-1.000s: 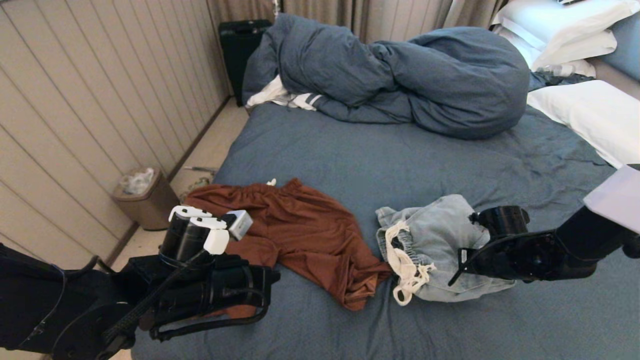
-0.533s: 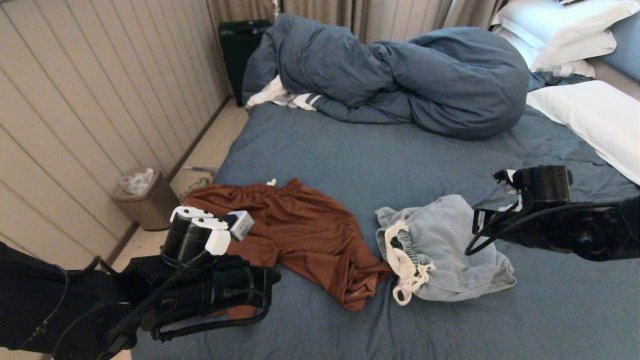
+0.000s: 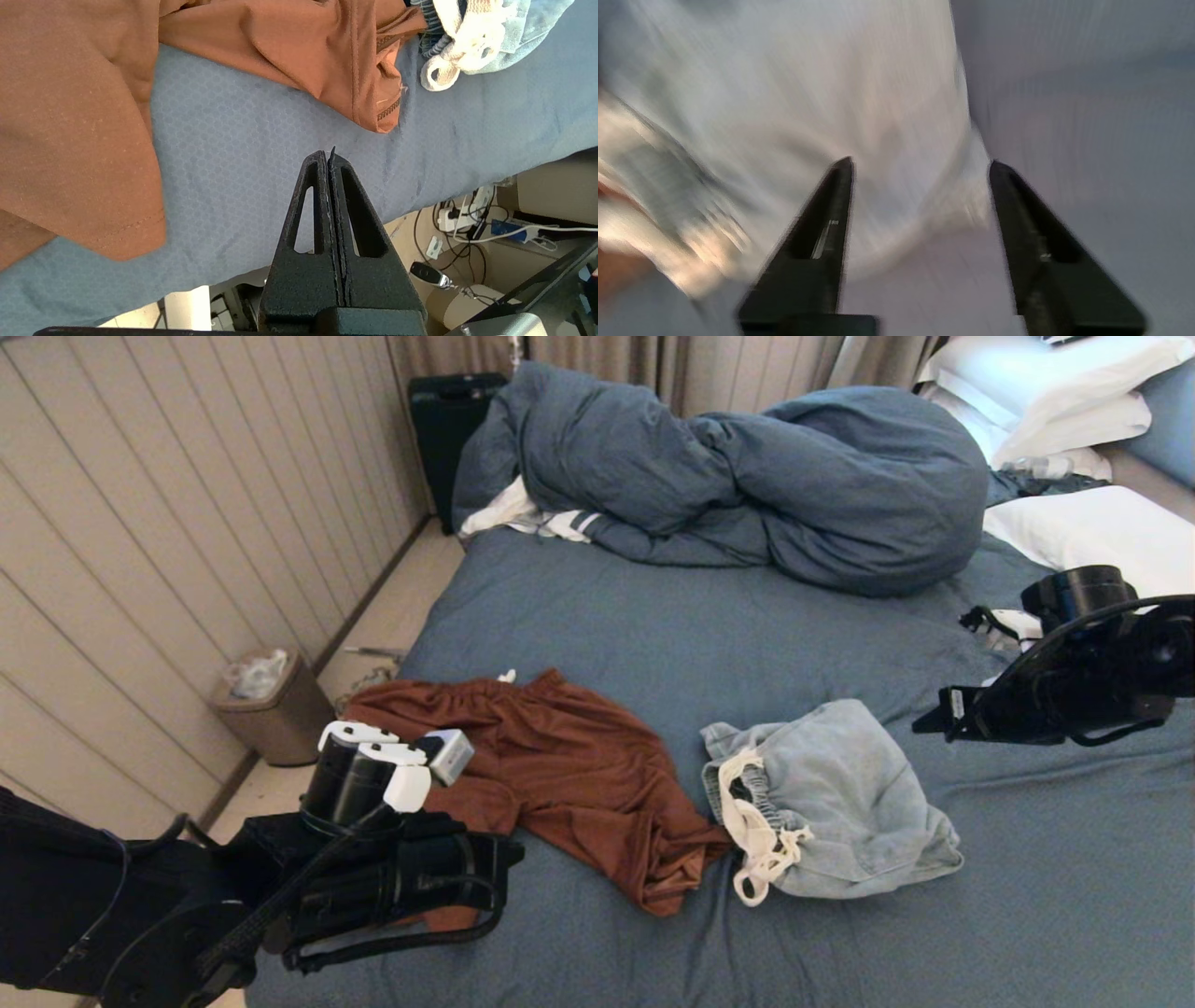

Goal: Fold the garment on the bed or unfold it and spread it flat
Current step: Fold the blue shorts

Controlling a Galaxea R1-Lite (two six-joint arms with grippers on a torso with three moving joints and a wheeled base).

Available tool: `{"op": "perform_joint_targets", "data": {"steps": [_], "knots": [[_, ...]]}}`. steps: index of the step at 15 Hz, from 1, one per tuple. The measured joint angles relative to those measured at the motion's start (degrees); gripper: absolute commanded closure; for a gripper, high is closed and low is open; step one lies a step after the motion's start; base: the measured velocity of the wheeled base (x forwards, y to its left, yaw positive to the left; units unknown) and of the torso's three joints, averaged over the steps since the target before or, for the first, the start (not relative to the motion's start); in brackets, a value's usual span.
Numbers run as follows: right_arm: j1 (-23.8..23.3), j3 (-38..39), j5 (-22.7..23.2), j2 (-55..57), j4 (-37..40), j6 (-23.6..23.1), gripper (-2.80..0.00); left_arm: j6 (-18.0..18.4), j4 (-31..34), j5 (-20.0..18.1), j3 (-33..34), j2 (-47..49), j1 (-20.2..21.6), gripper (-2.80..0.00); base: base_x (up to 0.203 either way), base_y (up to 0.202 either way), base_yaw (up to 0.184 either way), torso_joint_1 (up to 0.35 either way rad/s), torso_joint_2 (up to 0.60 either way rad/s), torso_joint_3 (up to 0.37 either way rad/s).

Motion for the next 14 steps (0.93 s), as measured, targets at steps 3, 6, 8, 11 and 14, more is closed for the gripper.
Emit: {"op": "perform_joint_targets", "data": {"steps": [3,6,8,11,14], "knots": [[-1.6,-3.3,0.2,5.6,5.4,-5.2,-2.8,0.3,0.0,0.1,0.0,0.1,0.0,0.0,0.0,0.0,0.0,0.0,0.0,0.0],[-1.9,-2.0,-2.7,10.2,1.3,-5.5,-2.8,0.3,0.0,0.8,0.0,0.3,0.0,0.0,0.0,0.0,0.0,0.0,0.0,0.0],[-1.3,0.0,-4.4,12.7,-6.6,-5.1,-2.8,0.2,0.0,0.8,0.0,0.5,0.0,0.0,0.0,0.0,0.0,0.0,0.0,0.0],[-0.7,0.5,-4.6,15.7,-12.2,-4.8,-2.8,0.2,0.0,0.7,-0.1,0.8,0.0,0.0,0.0,0.0,0.0,0.0,0.0,0.0],[1.7,0.6,-4.6,18.6,-12.8,-4.7,-2.8,0.3,-0.6,0.8,-0.1,1.3,-0.1,0.0,0.0,0.0,0.0,0.0,0.0,0.0]]}}
